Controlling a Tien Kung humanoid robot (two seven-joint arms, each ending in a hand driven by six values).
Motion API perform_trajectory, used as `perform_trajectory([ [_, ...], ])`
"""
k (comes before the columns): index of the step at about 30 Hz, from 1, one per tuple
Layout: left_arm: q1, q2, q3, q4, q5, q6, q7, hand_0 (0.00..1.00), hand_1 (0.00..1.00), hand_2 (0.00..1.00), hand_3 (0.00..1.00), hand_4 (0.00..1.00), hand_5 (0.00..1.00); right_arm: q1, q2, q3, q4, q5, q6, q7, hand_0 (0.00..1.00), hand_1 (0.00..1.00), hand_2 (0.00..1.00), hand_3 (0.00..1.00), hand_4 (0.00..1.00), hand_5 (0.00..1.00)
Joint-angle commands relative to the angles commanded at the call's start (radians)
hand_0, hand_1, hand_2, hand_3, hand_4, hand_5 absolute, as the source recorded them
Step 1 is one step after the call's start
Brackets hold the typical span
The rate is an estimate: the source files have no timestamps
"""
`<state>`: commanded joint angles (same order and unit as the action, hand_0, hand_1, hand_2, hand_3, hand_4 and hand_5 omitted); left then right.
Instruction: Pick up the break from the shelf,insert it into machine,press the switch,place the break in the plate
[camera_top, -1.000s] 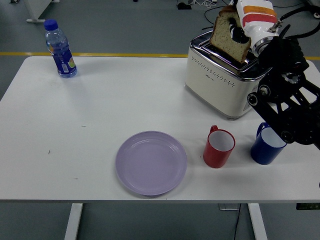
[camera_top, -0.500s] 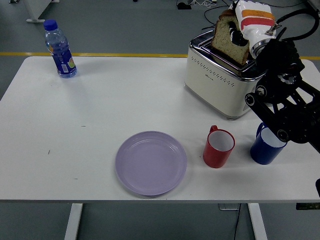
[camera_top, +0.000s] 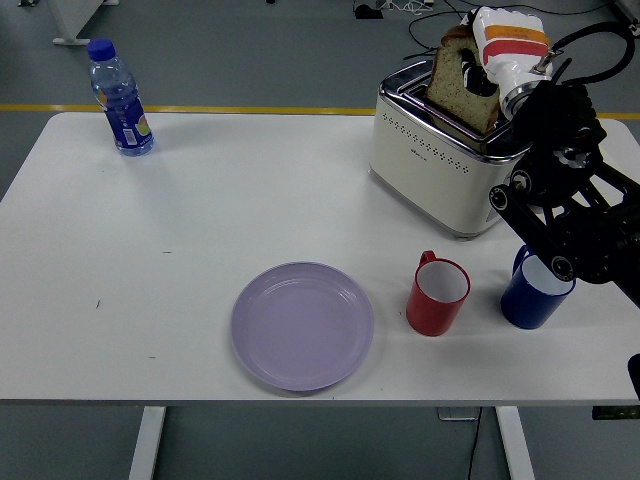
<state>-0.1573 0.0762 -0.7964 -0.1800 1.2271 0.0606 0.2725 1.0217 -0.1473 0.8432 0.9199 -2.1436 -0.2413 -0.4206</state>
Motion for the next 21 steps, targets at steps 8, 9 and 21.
perform_trajectory([
  [8, 0.002, -0.001, -0.005, 0.000, 0.008, -0.001, 0.001, 0.655, 0.597, 0.595, 0.598, 0.331, 0.933, 0.001, 0.005, -0.001, -0.032, 0.000, 0.027, 0.015, 0.337, 0.439, 0.505, 0.641, 0.575, 0.087],
  [9, 0.003, -0.001, -0.006, 0.000, 0.009, -0.001, 0.001, 0.655, 0.597, 0.595, 0.598, 0.331, 0.933, 0.001, 0.006, -0.001, -0.033, 0.001, 0.032, 0.017, 0.337, 0.439, 0.505, 0.641, 0.575, 0.087],
  [21, 0.004, -0.001, -0.006, 0.000, 0.015, -0.002, 0.001, 0.655, 0.598, 0.595, 0.599, 0.332, 0.934, 0.002, 0.002, 0.007, -0.035, 0.041, 0.052, 0.041, 0.917, 0.853, 0.972, 0.998, 0.746, 0.182],
])
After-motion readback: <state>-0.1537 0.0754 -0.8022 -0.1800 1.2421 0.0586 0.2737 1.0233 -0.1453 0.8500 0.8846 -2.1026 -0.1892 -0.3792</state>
